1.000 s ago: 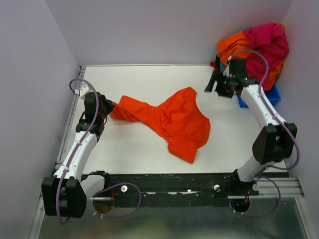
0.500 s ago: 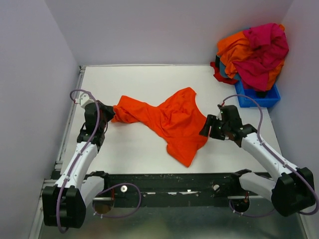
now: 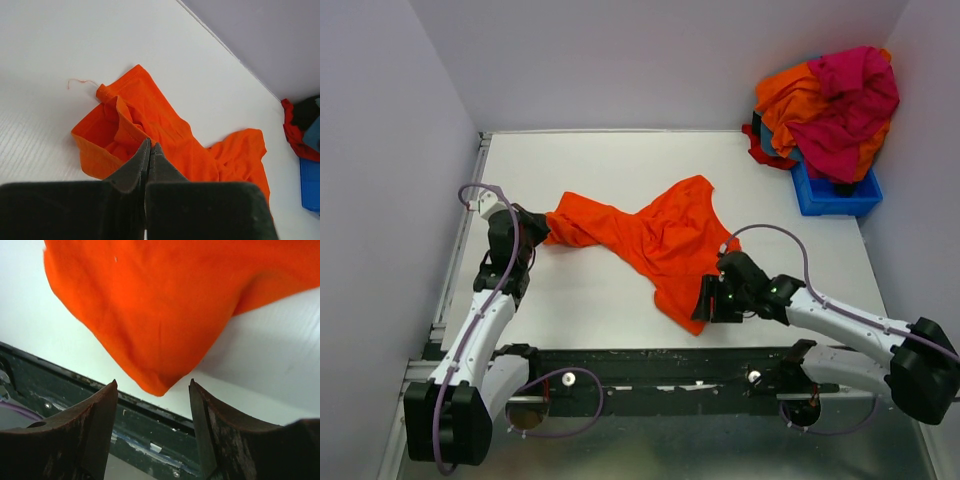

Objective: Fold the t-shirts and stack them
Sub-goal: Flatten out the tshirt

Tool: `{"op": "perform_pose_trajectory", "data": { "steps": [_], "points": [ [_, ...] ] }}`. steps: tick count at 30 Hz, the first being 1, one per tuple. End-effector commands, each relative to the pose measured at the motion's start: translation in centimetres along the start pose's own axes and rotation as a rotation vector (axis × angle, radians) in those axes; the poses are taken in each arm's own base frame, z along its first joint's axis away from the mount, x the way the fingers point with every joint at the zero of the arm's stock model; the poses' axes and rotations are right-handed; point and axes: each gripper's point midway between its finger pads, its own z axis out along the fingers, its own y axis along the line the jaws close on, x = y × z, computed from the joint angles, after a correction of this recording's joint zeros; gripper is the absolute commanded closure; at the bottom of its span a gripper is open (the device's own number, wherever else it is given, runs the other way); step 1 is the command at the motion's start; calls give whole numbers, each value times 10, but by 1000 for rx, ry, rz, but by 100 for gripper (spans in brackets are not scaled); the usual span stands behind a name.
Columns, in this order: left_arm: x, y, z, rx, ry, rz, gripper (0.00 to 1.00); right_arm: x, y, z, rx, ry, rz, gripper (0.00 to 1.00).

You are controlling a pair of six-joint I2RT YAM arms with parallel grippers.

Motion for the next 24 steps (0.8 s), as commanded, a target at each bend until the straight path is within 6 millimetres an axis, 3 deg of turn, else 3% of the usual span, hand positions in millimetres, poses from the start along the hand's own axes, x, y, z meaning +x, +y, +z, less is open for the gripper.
{"op": "perform_pose_trajectory", "data": {
  "steps": [1, 6, 9, 13, 16, 17, 20, 24],
  "points": [
    [-10, 1, -4, -3, -43, 9, 100, 25, 1, 11, 39, 46, 51, 34],
    [-8, 1, -4, -4, -38, 10, 100, 34, -1, 24, 105, 56, 49, 38],
    [-7, 3, -4, -8, -35, 13, 100, 28, -9, 29, 153, 16, 58, 55],
    [-5, 5, -3, -12, -36, 17, 100, 12, -14, 26, 201, -60, 62, 69],
    [-2, 7, -3, -10, -29, 17, 100, -3, -3, 17, 171, -115, 57, 99],
    [1, 9, -2, -13, -21, 20, 100, -9, 1, 12, 164, -135, 49, 99],
    [11, 14, -1, -15, 3, 30, 100, -50, 25, -24, 132, -259, 6, 99],
    [32, 28, -5, -29, 49, 25, 100, -137, 50, -98, 39, -464, -12, 99]
  ]
}}
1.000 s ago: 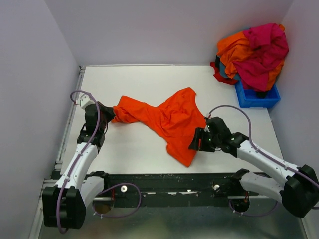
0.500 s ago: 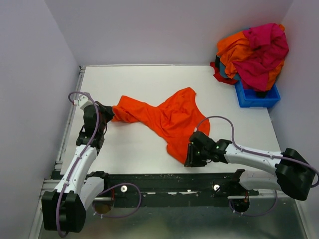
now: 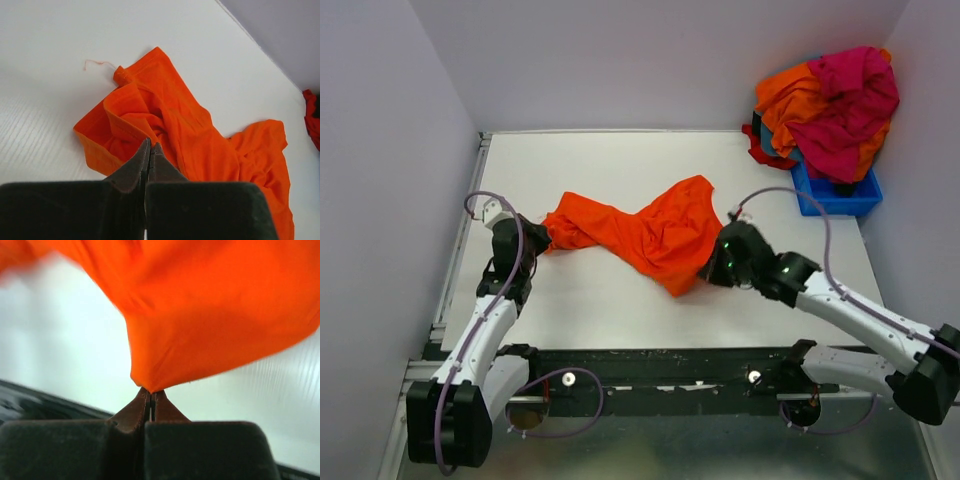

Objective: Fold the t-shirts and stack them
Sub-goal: Flatten out the tshirt

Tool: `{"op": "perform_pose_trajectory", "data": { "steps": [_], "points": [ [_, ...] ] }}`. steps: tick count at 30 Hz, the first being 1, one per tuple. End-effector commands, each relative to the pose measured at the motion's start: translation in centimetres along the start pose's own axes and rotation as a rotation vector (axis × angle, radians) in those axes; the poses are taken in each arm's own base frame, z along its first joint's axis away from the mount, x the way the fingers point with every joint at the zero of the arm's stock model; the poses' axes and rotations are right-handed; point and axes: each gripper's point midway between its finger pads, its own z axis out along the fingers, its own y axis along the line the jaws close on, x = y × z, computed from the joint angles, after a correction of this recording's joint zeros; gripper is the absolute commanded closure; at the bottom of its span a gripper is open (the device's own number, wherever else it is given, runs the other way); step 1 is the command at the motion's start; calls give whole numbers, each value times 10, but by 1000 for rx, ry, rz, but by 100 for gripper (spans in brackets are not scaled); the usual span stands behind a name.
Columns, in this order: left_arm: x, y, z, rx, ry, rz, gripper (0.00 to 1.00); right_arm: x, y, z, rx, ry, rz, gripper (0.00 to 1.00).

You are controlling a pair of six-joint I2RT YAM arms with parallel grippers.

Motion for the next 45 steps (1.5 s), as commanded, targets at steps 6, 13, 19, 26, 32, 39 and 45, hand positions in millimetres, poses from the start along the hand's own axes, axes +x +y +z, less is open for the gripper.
{"op": "perform_pose_trajectory", "data": {
  "steps": [6, 13, 19, 26, 32, 39, 45],
  "points": [
    [48, 27, -14, -15, 111, -38, 100, -233, 19, -147, -45, -549, -29, 99],
    [75, 51, -25, -91, 186, -58, 64, -260, -12, -184, 0, -644, 63, 99],
    [55, 44, -27, -76, 129, -18, 30, -214, -52, -150, 46, -591, 156, 99],
    [52, -19, 2, 121, 250, 59, 38, -159, -74, -99, 28, -470, 155, 99],
    [86, -68, 20, 155, 400, 145, 43, -134, -84, -72, 27, -394, 154, 99],
    [115, -87, 41, 99, 487, 138, 42, -133, -85, -70, 27, -400, 147, 99],
    [130, -79, 55, -4, 518, 99, 40, -135, -87, -73, 35, -420, 143, 99]
  ]
}}
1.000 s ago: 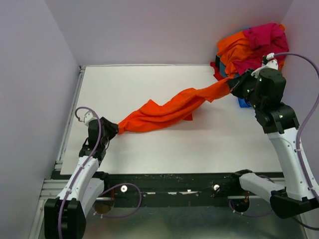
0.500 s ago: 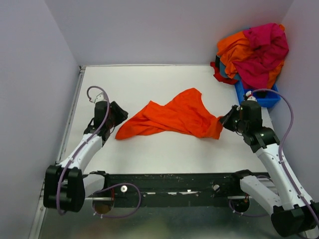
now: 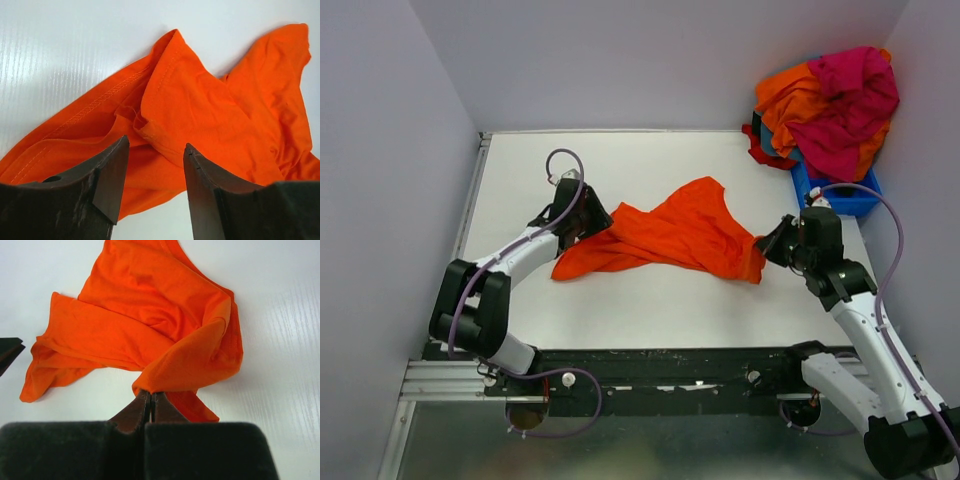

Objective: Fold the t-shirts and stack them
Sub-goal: Flatten out the tshirt

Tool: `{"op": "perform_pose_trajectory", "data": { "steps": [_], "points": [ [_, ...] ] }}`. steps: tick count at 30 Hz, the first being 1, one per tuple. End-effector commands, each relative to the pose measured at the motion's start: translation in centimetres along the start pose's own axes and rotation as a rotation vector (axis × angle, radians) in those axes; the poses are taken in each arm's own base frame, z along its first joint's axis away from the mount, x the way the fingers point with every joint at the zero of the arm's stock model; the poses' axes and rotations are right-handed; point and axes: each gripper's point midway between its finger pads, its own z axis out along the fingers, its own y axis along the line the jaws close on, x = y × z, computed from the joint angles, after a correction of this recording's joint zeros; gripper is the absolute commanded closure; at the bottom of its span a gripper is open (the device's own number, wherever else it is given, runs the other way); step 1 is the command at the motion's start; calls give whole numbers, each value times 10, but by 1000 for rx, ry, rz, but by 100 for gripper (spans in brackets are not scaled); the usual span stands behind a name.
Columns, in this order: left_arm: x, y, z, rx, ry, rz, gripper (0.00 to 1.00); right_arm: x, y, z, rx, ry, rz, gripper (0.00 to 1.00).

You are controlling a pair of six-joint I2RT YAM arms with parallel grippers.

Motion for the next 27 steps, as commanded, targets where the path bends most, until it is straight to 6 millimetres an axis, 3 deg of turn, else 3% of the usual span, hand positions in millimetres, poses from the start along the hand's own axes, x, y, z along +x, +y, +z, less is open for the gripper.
{"op": "perform_pose_trajectory", "data": {
  "steps": [1, 5, 10, 12, 15, 16, 20, 23, 25, 27],
  "points": [
    [6, 7, 13, -87, 21, -60, 40, -5, 4, -2, -24, -26, -7, 99],
    [14, 5, 26, -74, 42, -88, 42, -6, 4, -2, -27, -30, -9, 99],
    [18, 7, 38, -71, 49, -98, 60, -6, 4, -3, -27, -30, -9, 99],
    [21, 2, 42, -49, 69, -90, 70, -6, 3, -4, -23, -32, -7, 99],
    [15, -2, 46, -39, 64, -74, 100, -6, 3, -2, -23, -35, -5, 99],
    [10, -3, 46, -40, 50, -65, 100, -5, 3, -1, -21, -32, -5, 99],
    [-23, -11, 33, -51, -35, -38, 100, -9, 6, 17, -21, -21, -11, 99],
    [-59, -18, 20, -41, -93, -40, 100, -21, 25, 41, -53, 33, -20, 99],
    [-88, -23, 12, -24, -115, -61, 100, -44, 43, 55, -73, 46, -22, 99],
    [-126, -28, -1, -6, -153, -86, 100, -82, 56, 56, -76, 5, -15, 99]
  ]
}}
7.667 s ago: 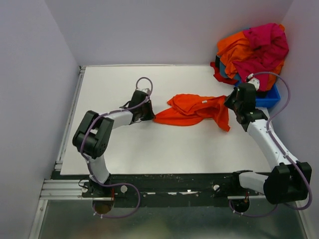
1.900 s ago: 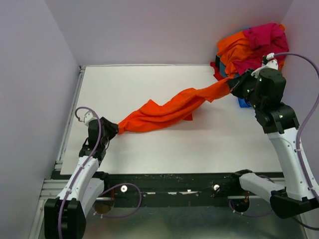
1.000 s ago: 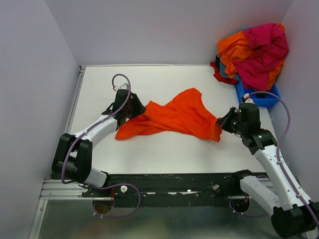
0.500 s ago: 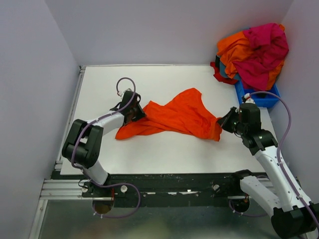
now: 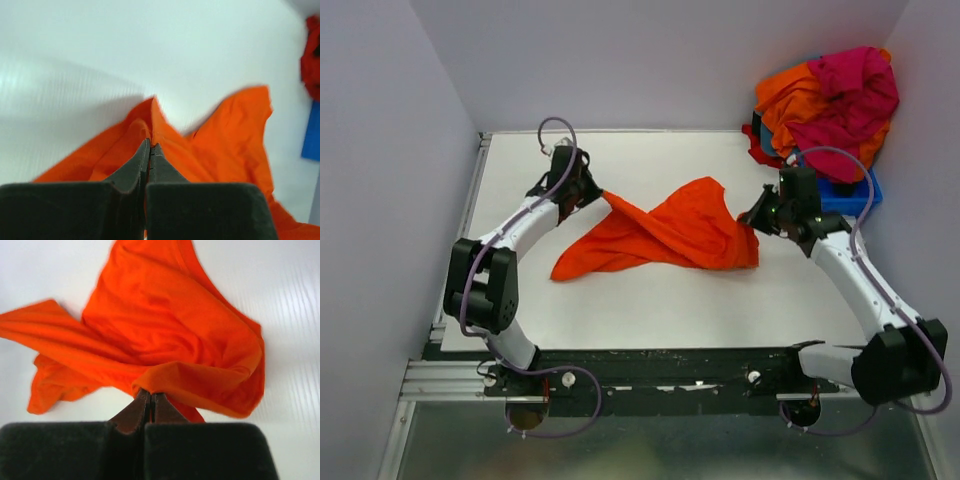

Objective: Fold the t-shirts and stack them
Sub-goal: Flatten out the tshirt

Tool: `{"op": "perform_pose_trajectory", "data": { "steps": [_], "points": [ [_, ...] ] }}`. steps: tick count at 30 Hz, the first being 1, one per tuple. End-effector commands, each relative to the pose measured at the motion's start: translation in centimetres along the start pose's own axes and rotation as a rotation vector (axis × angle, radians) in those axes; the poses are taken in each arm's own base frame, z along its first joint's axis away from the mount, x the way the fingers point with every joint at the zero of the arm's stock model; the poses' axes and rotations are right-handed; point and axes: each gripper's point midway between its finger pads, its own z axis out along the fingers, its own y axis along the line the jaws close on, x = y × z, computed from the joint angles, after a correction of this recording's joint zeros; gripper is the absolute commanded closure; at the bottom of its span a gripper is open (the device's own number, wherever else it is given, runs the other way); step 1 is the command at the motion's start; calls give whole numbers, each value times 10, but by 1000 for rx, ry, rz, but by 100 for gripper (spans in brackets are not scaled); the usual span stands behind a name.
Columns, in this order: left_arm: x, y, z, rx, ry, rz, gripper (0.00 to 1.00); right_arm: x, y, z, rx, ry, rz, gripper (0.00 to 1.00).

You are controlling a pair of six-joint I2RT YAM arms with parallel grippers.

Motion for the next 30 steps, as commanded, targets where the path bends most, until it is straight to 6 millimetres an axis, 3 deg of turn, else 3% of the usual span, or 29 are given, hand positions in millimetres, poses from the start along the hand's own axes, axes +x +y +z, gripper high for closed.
{"op": "perform_pose_trajectory", "data": {
  "steps": [1, 3, 5, 7, 9, 12, 14, 16, 19, 23, 27, 28, 30],
  "points": [
    [-100, -17, -38, 36, -133, -34, 100, -94, 47, -8, -104, -137, -10, 99],
    [-140, -25, -58, 37, -177, -33, 100, -141, 58, -24, -126, -204, -16, 99],
    [-184, -39, -87, 47, -255, -31, 100, -198, 79, -59, -171, -287, -23, 99],
    [-227, -47, -123, 57, -351, -39, 100, -232, 95, -84, -212, -324, -42, 99],
    [-261, -58, -160, 73, -433, -16, 100, -258, 115, -109, -277, -366, -69, 99],
    [-290, -82, -219, 98, -531, 17, 100, -275, 145, -146, -419, -399, -108, 99],
    [-286, -87, -247, 116, -560, 29, 100, -267, 157, -164, -490, -391, -141, 99],
    [-273, -86, -274, 137, -591, 38, 100, -242, 167, -198, -583, -400, -191, 99],
    [-251, -74, -328, 157, -714, 42, 100, -205, 164, -237, -637, -467, -250, 99],
    [-228, -53, -399, 109, -857, 53, 100, -172, 153, -317, -619, -685, -345, 99],
    [-234, -52, -450, 81, -975, 41, 100, -178, 161, -380, -607, -843, -395, 99],
    [-239, -58, -459, 91, -988, 41, 100, -185, 165, -385, -605, -840, -396, 99],
    [-252, -69, -458, 98, -977, 43, 100, -201, 173, -397, -603, -852, -384, 99]
  ]
}}
